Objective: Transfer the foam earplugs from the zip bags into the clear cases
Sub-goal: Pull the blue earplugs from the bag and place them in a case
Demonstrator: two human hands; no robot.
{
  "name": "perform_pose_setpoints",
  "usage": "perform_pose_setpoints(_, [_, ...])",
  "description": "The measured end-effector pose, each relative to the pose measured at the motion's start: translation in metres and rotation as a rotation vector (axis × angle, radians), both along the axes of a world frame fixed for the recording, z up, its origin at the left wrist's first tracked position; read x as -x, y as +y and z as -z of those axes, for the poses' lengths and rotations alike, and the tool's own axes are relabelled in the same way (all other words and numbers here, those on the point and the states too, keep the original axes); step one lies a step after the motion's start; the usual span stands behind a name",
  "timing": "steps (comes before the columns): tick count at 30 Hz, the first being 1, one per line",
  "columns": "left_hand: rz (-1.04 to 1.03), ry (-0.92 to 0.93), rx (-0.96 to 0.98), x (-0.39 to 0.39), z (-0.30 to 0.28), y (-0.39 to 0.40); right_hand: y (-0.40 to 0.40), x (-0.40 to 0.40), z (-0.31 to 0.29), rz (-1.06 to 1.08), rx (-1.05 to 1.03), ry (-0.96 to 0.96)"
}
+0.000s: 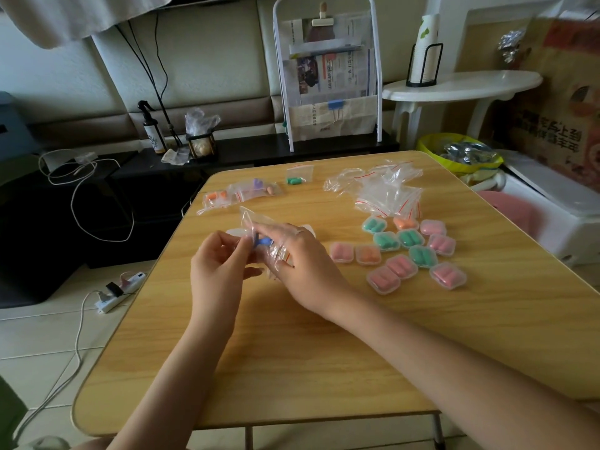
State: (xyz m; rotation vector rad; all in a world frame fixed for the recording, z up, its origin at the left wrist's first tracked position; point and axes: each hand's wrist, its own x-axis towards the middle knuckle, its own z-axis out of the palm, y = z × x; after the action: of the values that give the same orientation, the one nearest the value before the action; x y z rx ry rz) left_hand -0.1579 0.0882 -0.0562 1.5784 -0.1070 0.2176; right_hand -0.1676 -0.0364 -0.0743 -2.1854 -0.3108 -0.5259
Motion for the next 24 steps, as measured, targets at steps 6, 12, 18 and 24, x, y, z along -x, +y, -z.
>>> perform_pose_setpoints(6, [-0.038, -0.053, -0.043, -0.0001, -0.0006, -0.0009, -0.0040, 0.0037, -0.0053, 0.020, 0.002, -0.016])
perform_pose_setpoints(12, [-0.030, 0.124, 0.123, -0.0037, 0.0016, 0.0004, -0.0039, 0.0017, -0.0049, 0.173, 0.116, -0.121])
perform_pose_setpoints(18, [0.025, 0.210, 0.287, -0.0040, -0.0006, -0.0003, -0.0040, -0.0014, -0.0056, 0.112, 0.141, -0.113])
perform_pose_setpoints(24, [-0.020, 0.190, 0.299, -0.0052, -0.0003, 0.0036, 0.0012, -0.0025, -0.0012, -0.005, 0.061, -0.074])
